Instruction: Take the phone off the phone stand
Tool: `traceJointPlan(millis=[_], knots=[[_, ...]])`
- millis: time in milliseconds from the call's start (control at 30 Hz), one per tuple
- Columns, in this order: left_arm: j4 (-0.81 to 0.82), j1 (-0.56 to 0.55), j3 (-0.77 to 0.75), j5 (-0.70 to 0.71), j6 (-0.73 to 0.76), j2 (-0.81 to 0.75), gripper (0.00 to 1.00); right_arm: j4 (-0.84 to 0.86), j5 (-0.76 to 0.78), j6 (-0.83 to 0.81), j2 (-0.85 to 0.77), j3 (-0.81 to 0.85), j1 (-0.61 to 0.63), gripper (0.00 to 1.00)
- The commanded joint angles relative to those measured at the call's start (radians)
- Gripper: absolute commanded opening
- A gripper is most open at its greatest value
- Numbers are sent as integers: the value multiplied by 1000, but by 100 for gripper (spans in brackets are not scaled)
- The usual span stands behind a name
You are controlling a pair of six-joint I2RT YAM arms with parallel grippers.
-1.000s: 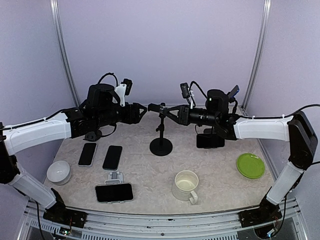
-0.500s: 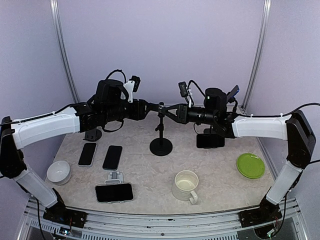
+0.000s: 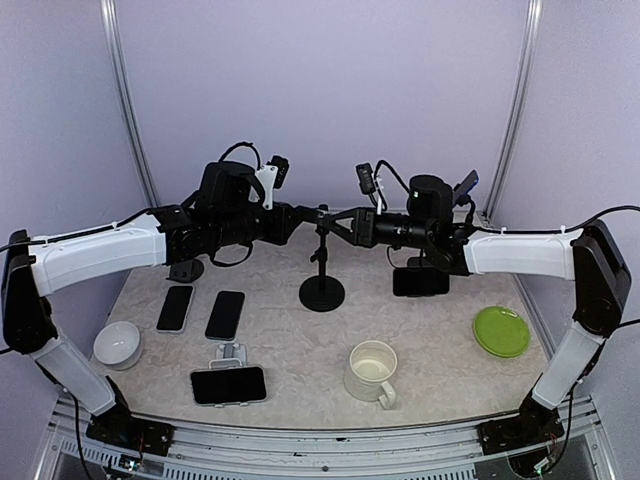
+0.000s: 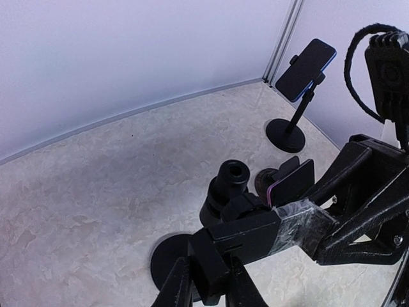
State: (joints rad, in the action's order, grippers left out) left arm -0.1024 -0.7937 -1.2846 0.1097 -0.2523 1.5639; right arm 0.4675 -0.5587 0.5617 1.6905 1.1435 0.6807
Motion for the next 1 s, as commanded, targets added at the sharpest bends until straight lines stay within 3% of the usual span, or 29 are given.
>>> traceJointPlan(millis=[0,267,367,967], knots=[[0,2,-28,14,11,1,16,-26,-29,30,4,10,10,35],[30,28,-32,-21,3,10,7,-4,-28,22,-44,-23,10,78],[46,43,-35,-37,5,14,3,-5,-25,15,-63,-37,10,99],[149,214,-69,-122,26,34,0,-19,5,-5,-87,-74,6,100]])
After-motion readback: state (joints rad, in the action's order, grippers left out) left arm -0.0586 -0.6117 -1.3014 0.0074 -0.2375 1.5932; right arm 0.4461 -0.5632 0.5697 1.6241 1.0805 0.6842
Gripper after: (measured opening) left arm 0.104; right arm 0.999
